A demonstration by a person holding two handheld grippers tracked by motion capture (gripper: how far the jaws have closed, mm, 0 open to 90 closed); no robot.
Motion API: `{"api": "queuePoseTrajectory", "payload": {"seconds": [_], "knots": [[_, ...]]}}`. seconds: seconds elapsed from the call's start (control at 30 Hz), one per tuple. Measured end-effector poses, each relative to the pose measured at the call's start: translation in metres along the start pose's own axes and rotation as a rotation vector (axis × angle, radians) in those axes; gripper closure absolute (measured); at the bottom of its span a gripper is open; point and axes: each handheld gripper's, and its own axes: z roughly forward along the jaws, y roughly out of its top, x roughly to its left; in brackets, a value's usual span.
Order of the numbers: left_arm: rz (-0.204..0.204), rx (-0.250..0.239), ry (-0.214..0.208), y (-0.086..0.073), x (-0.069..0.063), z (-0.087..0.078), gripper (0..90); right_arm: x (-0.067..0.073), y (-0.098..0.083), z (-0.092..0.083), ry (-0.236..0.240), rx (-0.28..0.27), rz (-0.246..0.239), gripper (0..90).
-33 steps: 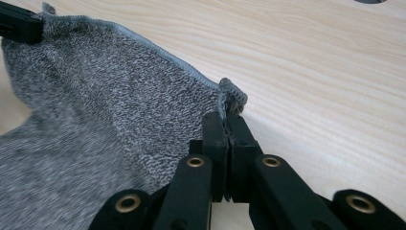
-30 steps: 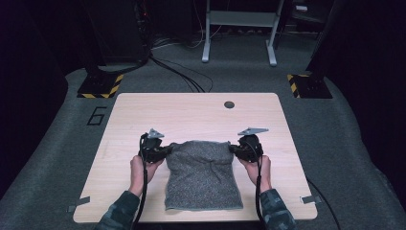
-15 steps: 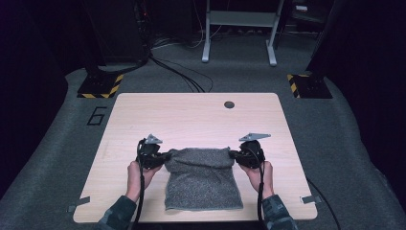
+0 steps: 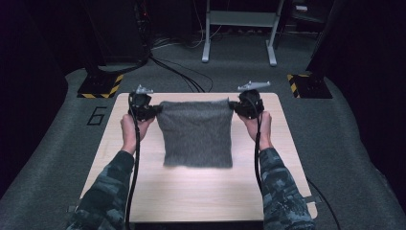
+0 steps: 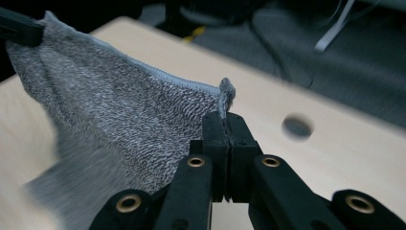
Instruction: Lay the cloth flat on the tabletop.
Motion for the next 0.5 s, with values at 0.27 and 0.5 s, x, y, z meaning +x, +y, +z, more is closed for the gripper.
{"api": "queuePoseTrajectory", "payload": {"seconds": [0.27, 0.5], "knots": [[0.078, -0.077, -0.045, -0.057, -0.038, -0.03, 86.8, 0.024, -0.047, -0.029, 0.025, -0.098, -0.084, 88.2], [-0.016, 0.129, -0.188, -0.201, -0.088, -0.021, 46.5, 0.049, -0.2, -0.017, 0.109, 0.139, 0.03, 63.4]]}}
